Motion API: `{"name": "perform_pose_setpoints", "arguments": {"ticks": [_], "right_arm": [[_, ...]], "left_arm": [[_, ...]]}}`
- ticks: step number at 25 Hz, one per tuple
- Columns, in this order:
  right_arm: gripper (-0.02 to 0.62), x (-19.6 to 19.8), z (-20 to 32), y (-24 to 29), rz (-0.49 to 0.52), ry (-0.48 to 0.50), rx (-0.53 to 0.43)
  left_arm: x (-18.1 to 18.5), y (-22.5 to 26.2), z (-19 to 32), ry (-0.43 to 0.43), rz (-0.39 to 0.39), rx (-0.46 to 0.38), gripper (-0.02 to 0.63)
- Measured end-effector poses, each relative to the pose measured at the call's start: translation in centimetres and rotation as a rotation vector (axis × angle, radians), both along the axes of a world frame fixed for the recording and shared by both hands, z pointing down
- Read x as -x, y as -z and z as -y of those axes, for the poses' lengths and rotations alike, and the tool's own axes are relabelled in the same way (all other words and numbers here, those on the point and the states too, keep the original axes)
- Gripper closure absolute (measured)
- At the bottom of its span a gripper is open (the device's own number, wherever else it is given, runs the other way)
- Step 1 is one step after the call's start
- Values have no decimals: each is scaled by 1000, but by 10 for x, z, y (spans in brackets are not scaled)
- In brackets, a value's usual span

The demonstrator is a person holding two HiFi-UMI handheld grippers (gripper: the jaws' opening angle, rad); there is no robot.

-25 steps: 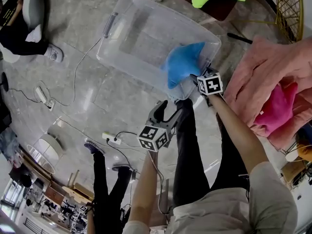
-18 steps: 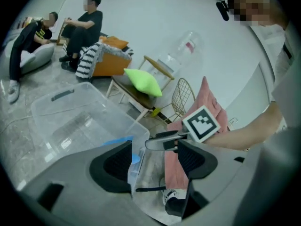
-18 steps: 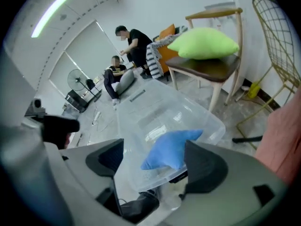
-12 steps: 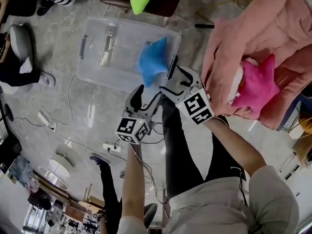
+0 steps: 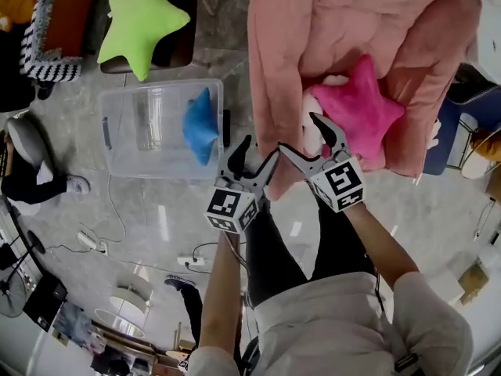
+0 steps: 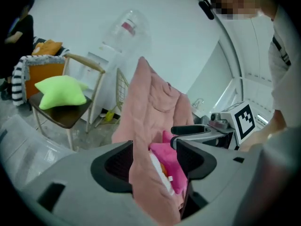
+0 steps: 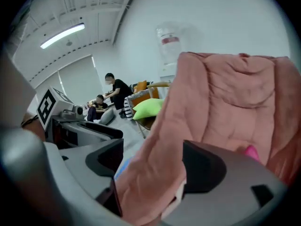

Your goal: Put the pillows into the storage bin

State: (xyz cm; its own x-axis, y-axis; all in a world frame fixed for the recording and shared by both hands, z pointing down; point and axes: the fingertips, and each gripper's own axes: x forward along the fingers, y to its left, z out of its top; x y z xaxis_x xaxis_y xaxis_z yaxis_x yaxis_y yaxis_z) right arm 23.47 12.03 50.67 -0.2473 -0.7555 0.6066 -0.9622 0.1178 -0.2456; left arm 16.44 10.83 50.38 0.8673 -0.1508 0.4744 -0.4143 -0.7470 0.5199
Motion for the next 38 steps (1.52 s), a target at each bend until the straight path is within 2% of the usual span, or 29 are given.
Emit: {"name": "perform_pose_setpoints", "arguments": {"ticks": [4,7,9,12,16,19,23,27,29,32,35,38], "right_arm": [[206,-71,-53,-8,46,-147,38],[202,-118,-97,-22,113,-295,57],[201,-151,-129,-38,163,-420,69],[159,-199,-177,-67,206,-575,100],[122,-244,-220,-109,290,-668,139],[93,-257,-232,-130,376,-680,124],[23,-250,-233,-155,526,-631,120],[18,-244,-222,-174,625,-562,120],[17,-239,-220,-182,665,-517,138],[18,-238,-223,-184,680,-472,169],[68,-239,-223,-174,660,-491,172],[89,-237,-221,-159,635,-524,161]], "left_arm": [[-74,-4,-43,-114,-1,23,319],[-118,-18,-72,-187,2,58,319],[-138,-36,-85,-202,21,97,319],[-164,-67,-107,-227,60,141,318],[-188,-106,-133,-225,116,210,315],[-199,-133,-146,-216,151,255,276],[-206,-152,-158,-203,163,293,238],[-216,-160,-169,-241,161,285,219],[-215,-164,-171,-232,165,300,219],[-215,-169,-178,-195,151,350,221],[-218,-163,-177,-163,123,357,229],[-216,-151,-173,-152,95,361,242]]}}
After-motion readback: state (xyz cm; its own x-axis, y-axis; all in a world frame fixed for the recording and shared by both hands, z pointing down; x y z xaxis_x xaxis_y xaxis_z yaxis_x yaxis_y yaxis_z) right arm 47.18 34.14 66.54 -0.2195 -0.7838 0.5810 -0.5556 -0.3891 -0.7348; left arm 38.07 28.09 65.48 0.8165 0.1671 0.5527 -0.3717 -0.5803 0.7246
